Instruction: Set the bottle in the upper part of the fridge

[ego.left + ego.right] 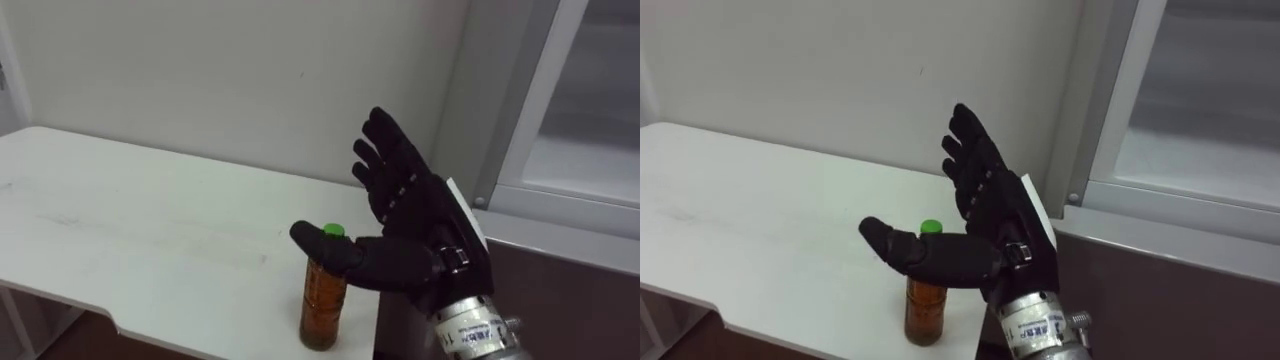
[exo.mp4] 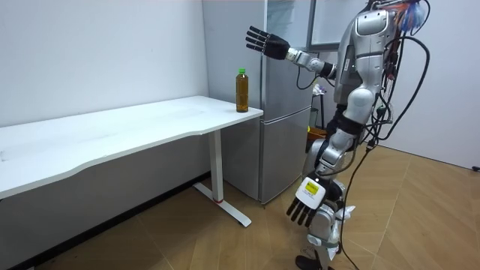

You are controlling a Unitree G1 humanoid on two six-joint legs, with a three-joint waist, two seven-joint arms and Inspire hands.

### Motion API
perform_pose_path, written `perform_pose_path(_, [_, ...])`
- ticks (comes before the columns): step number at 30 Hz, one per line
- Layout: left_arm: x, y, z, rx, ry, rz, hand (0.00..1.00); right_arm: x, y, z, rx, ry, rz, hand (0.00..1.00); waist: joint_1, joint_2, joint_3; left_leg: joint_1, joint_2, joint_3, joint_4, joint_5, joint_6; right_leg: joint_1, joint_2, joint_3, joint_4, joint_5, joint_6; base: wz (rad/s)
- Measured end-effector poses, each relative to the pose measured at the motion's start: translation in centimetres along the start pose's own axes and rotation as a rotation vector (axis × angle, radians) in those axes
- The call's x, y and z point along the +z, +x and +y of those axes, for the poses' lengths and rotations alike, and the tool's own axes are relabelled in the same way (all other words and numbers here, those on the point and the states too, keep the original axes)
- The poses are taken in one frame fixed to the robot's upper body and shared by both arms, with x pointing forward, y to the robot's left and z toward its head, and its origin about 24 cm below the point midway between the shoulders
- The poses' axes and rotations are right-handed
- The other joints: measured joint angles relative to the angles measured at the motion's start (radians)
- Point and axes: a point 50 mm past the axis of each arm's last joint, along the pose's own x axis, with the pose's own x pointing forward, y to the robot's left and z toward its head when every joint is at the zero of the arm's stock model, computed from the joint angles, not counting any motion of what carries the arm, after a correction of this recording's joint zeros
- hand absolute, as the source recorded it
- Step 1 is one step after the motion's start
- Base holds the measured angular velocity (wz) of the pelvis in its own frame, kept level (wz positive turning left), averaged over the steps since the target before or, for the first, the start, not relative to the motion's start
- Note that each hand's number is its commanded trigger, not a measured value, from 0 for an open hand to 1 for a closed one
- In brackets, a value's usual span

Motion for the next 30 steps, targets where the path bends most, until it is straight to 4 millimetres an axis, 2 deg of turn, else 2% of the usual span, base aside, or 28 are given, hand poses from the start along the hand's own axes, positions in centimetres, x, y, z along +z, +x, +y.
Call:
perform_pose_path(6, [-0.2,-0.2,-1.0,-0.03,0.015,0.017,0.0,-1.9,0.7,-1.3,-0.106,-0.099,0.066,0.0,0.004,0.0,0.0003,-0.012,-0.009,-0.026,0.003,0.001,0.001,-0.001,-0.009,-0.028,0.0,-0.006,0.003,0.13])
perform_pose_path(11, [-0.5,-0.2,-0.8,-0.029,0.016,0.03,0.0,-1.9,1.8,-2.2,-0.2,-0.129,0.066,0.0,0.017,-0.016,0.0078,-0.023,-0.012,-0.047,0.005,0.002,0.003,-0.001,-0.013,-0.054,-0.002,-0.01,0.006,0.14])
perform_pose_path(18, [-0.7,-0.2,-0.7,-0.024,0.008,0.053,0.0,-2.7,3.2,-3.1,-0.29,-0.207,0.09,0.0,0.045,-0.023,0.0076,-0.029,-0.01,-0.06,0.004,0.002,0.004,0.005,-0.016,-0.079,-0.01,-0.011,0.008,0.09])
perform_pose_path(21, [-0.7,-0.2,-0.8,-0.039,0.009,0.062,0.0,-3.2,3.4,-3.7,-0.322,-0.226,0.115,0.0,0.054,-0.029,0.0041,-0.035,-0.012,-0.073,0.003,0.002,0.004,0.005,-0.017,-0.084,-0.012,-0.013,0.011,0.09])
perform_pose_path(23, [-0.7,-0.2,-0.8,-0.054,0.009,0.064,0.0,-3.8,3.5,-4.1,-0.335,-0.24,0.144,0.0,0.055,-0.03,0.0061,-0.037,-0.014,-0.084,0.004,0.003,0.004,0.009,-0.019,-0.097,-0.014,-0.014,0.012,0.16])
perform_pose_path(25, [-0.6,-0.3,-0.9,-0.064,0.008,0.06,0.0,-4.3,3.3,-4.4,-0.348,-0.249,0.173,0.0,0.06,-0.035,0.0044,-0.04,-0.016,-0.086,0.004,0.003,0.005,0.01,-0.022,-0.107,-0.014,-0.015,0.014,0.15])
perform_pose_path(27, [-0.4,-0.3,-0.8,-0.078,0.006,0.045,0.0,-5.0,3.2,-4.7,-0.355,-0.265,0.206,0.0,0.079,-0.037,0.0055,-0.041,-0.019,-0.095,0.008,0.004,0.006,0.01,-0.025,-0.11,-0.014,-0.016,0.015,0.04])
perform_pose_path(30, [0.0,-0.2,-0.5,-0.08,0.019,0.028,0.0,-5.9,2.9,-5.0,-0.366,-0.281,0.247,0.0,0.087,-0.043,0.0077,-0.047,-0.026,-0.118,0.015,0.005,0.009,0.012,-0.03,-0.127,-0.011,-0.018,0.018,0.19])
